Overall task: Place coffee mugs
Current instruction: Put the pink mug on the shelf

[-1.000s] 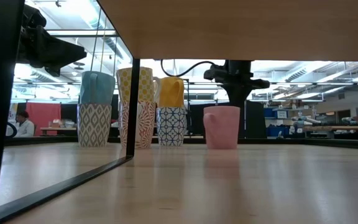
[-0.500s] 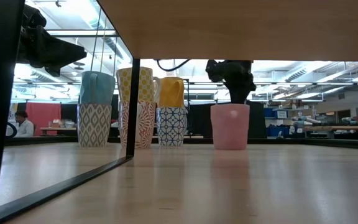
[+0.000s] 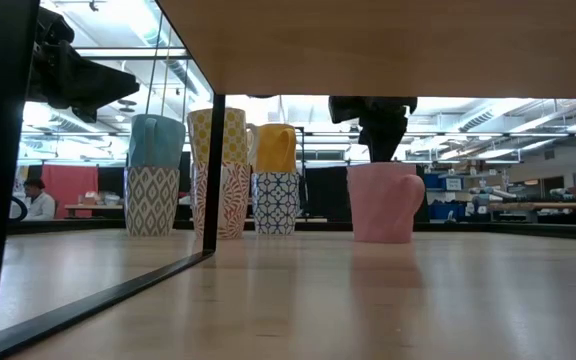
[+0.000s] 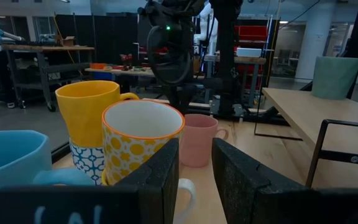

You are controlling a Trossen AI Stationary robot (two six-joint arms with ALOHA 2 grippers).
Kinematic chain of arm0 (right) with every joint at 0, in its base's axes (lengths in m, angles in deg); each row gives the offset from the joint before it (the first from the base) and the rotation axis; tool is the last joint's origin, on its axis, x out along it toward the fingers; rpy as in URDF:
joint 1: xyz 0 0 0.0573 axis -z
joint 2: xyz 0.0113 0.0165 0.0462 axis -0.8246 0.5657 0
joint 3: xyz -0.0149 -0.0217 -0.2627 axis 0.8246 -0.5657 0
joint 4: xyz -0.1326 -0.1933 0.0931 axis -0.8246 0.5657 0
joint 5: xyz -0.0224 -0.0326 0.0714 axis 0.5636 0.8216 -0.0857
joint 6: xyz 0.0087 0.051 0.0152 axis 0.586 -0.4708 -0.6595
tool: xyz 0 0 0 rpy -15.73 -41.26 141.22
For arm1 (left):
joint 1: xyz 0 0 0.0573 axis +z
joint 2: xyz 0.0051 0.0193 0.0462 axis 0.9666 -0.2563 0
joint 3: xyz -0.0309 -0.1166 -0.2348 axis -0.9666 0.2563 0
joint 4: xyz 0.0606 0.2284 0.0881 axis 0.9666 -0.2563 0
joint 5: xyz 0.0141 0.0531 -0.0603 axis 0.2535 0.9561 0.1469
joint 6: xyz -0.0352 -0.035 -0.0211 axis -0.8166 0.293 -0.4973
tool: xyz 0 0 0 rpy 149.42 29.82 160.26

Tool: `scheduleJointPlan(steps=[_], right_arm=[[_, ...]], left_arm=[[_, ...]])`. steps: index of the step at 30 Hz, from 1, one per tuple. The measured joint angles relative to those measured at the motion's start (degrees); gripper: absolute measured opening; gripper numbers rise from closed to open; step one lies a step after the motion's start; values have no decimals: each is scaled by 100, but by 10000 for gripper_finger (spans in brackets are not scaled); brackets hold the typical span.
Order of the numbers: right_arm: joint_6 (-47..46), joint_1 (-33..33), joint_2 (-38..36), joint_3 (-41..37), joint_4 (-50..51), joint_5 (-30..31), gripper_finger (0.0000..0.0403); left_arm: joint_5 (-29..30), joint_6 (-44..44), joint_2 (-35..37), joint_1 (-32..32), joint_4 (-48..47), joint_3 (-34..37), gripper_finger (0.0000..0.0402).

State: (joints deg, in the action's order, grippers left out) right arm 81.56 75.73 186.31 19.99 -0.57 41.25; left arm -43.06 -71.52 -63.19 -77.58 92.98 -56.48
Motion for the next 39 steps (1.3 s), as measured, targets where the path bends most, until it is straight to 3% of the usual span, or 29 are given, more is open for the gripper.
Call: scheduleJointPlan(steps=[15, 25, 34, 39], right_arm=[[-190, 3, 4, 0, -13, 4, 106], [-1693, 3, 4, 0, -15, 6, 172], [-3528, 3, 4, 0, -11, 19, 174], [-4097, 3, 4, 0, 53, 17, 174]], left_arm=[[0, 0, 0, -1, 30, 0, 102], [0, 0, 0, -1, 35, 0, 102], [-2, 0, 2, 1, 2, 0, 102], [-2, 0, 2, 1, -3, 0, 102]])
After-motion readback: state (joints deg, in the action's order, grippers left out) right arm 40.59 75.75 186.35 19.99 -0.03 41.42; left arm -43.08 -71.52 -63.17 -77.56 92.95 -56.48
